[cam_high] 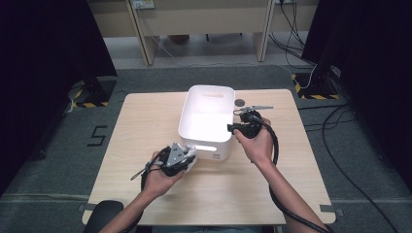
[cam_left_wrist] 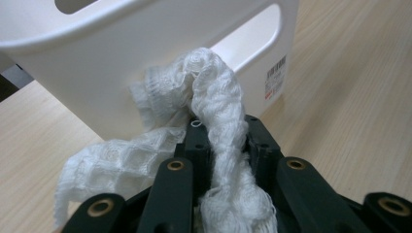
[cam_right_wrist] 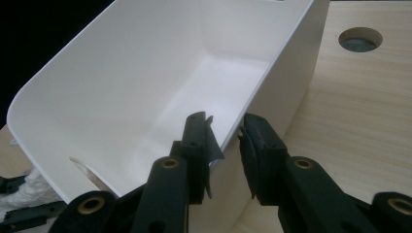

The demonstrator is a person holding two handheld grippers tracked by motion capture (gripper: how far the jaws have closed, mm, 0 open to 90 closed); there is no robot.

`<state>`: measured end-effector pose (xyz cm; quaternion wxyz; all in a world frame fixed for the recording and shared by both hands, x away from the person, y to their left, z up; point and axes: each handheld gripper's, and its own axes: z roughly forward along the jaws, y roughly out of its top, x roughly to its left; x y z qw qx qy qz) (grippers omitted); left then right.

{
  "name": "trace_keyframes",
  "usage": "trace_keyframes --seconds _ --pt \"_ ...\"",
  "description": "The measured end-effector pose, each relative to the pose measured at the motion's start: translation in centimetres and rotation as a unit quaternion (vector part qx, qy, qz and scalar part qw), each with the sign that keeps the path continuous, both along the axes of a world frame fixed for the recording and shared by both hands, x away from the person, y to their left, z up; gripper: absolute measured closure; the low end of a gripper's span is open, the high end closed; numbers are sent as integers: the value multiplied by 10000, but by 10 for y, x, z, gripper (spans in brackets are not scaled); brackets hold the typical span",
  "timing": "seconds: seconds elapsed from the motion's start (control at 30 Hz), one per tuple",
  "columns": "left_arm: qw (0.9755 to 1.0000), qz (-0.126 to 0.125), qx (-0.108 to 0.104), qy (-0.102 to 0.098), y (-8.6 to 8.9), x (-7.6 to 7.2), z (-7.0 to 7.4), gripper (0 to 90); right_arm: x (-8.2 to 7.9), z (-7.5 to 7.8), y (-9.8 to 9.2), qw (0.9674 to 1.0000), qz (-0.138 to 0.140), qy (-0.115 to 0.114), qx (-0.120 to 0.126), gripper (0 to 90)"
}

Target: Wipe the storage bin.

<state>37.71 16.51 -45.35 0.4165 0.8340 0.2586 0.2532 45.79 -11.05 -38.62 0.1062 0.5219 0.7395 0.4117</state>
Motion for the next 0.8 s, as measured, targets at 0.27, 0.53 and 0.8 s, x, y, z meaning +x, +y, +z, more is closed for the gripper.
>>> trace_keyframes --seconds 0.27,0.53,0.8 --pt "10000 8 -60 -31 -5 -2 14 752 0 0 0 10000 -5 -1 -6 724" --pt "10000 17 -46 -6 -8 -1 16 751 0 0 0 10000 -1 -4 -9 724" --pt "10000 -68 -65 -6 -17 -2 17 751 0 0 1 10000 -6 -1 -1 724"
